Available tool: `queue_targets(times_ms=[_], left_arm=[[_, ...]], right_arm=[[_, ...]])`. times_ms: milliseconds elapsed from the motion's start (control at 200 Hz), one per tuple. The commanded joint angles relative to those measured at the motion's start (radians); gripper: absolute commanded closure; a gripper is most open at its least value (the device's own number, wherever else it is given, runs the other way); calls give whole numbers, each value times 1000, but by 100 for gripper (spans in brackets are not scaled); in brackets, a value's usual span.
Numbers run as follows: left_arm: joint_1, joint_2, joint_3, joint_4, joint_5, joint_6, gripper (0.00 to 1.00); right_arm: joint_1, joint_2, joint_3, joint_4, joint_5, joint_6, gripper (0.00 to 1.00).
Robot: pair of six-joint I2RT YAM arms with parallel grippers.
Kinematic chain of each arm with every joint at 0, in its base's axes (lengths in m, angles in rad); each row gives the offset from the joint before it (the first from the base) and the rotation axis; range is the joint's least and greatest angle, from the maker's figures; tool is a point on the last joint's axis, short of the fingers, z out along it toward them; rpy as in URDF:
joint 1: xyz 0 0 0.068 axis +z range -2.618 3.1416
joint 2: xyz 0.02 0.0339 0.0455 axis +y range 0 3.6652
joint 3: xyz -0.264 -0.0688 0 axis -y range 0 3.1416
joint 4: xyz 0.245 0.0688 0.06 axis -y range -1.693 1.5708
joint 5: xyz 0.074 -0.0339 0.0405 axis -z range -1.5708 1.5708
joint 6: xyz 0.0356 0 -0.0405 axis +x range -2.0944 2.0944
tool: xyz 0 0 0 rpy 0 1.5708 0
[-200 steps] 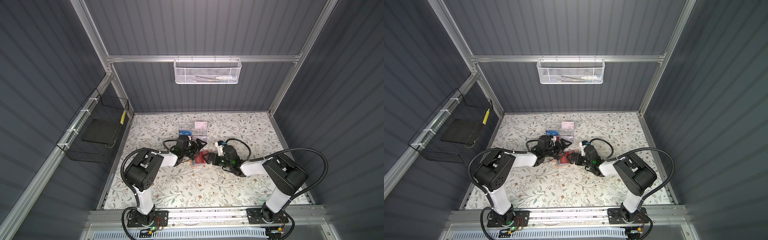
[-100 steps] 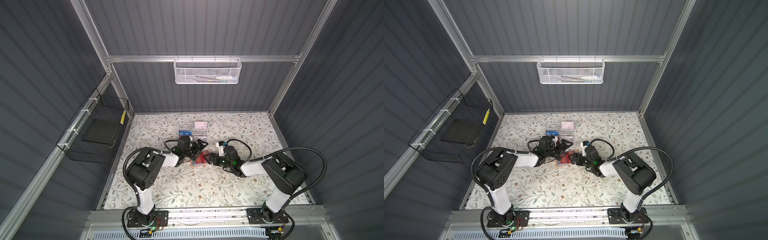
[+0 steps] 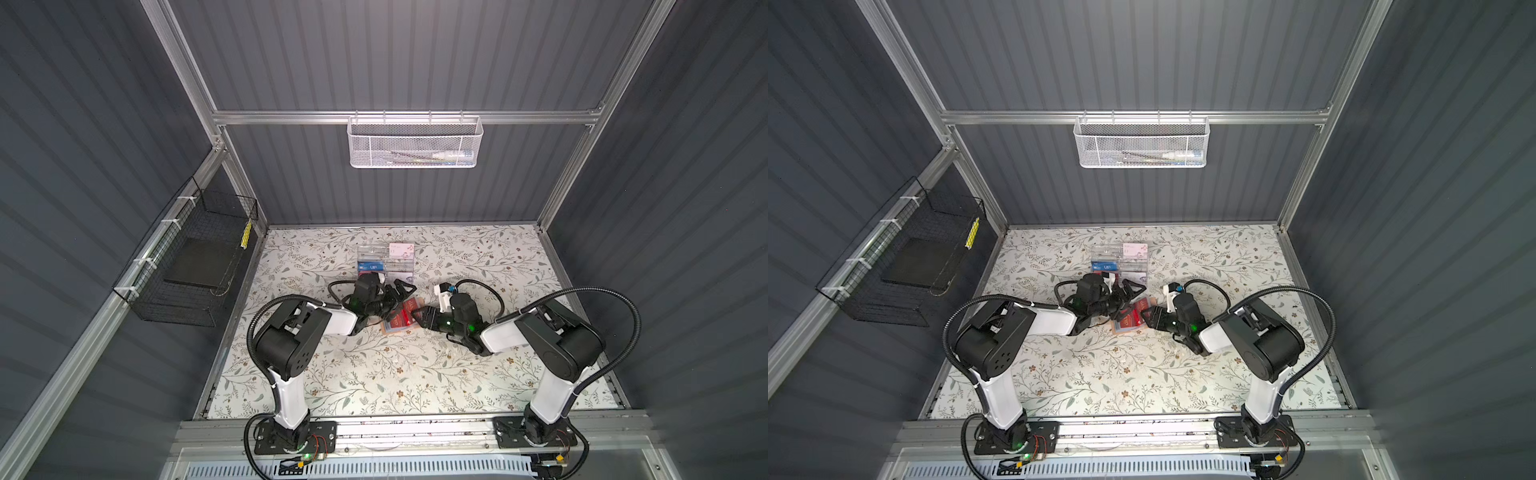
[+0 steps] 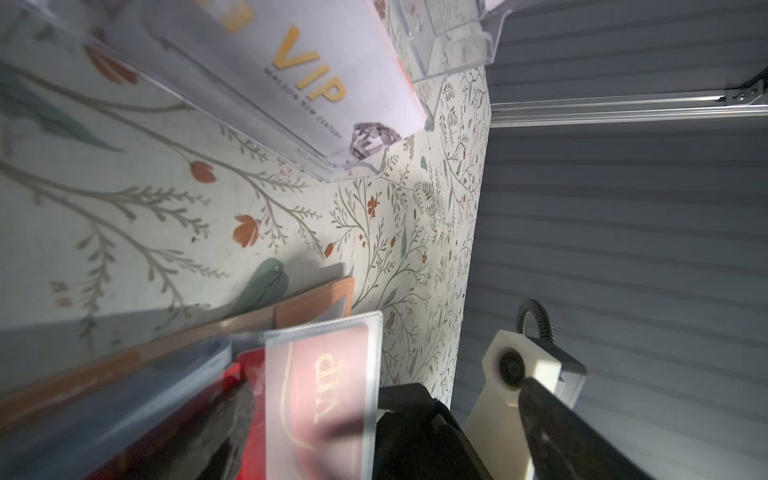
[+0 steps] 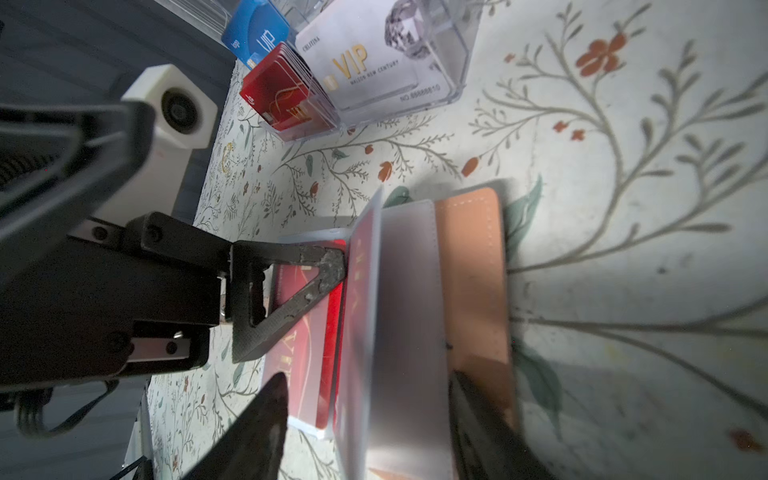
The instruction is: Take the credit cards out of the card holder
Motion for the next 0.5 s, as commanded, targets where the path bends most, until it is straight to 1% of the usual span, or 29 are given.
queue_targets(times_ms=[0, 115, 265, 380, 495], left_arm=[[11, 17, -55, -98, -12, 28, 0], [18, 13, -71, -89, -8, 30, 0], [21, 8, -79, -91, -5, 34, 0], [24, 4, -85, -93, -5, 39, 0], [24, 7, -89, -87, -5, 40, 0]], right_arm=[[8, 53, -29, -44, -60, 26, 44], [3, 69, -33, -8, -74, 45, 49], [-10, 59, -42, 2, -73, 48, 51], [-18, 36, -47, -23, -62, 31, 55], [-20, 22, -44, -46, -63, 18, 62]])
